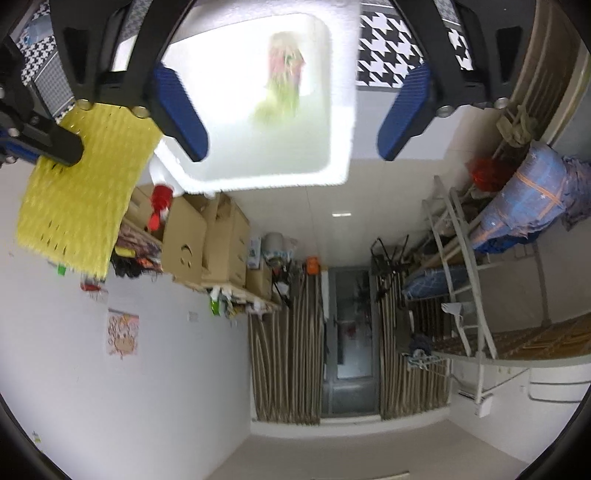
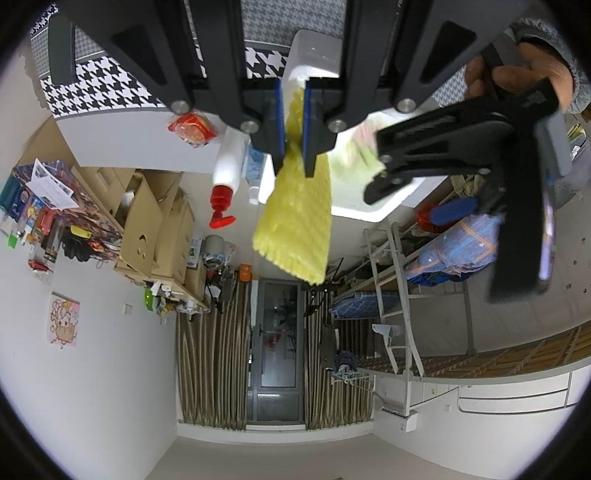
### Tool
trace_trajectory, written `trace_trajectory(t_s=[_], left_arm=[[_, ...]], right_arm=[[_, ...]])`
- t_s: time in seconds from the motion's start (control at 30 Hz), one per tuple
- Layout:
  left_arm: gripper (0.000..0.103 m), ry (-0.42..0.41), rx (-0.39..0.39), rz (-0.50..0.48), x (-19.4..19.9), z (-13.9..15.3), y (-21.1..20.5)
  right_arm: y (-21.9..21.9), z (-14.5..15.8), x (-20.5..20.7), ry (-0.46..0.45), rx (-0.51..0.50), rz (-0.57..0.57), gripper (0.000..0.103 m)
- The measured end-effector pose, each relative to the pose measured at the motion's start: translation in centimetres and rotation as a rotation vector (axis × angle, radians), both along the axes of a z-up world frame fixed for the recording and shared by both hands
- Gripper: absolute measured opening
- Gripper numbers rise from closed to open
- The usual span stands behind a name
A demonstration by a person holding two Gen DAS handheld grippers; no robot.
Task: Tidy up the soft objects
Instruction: 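Open the left gripper to drop the tissue packet into the foam box, then lower the yellow net into the foam box and open the right gripper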
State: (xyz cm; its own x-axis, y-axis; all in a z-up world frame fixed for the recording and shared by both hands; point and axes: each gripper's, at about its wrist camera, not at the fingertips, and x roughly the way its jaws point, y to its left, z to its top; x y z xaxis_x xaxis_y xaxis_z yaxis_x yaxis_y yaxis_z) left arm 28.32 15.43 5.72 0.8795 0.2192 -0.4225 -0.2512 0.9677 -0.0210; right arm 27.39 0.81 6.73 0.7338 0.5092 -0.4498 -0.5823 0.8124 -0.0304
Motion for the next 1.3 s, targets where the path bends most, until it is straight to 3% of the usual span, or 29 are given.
trace_trajectory(t_s=[0.5, 1.03, 1.3], left_arm=[[0.102, -0.061, 0.030, 0.080, -3.4, 1.3, 1.9], [0.102, -0.053, 0.065, 0.141, -6.0, 0.4, 3.5], [0.102, -0.052, 0.056, 0.144, -6.5, 0.2, 3.9]], right_arm=[[1.7, -0.1, 0.3, 0.007, -0.006, 0.028, 0.011], [4.3, -1.3, 2.1, 0.102, -0.020, 0.064, 0.011], [5.7, -2.4, 2.7, 0.109, -0.081, 0.050, 0.011]])
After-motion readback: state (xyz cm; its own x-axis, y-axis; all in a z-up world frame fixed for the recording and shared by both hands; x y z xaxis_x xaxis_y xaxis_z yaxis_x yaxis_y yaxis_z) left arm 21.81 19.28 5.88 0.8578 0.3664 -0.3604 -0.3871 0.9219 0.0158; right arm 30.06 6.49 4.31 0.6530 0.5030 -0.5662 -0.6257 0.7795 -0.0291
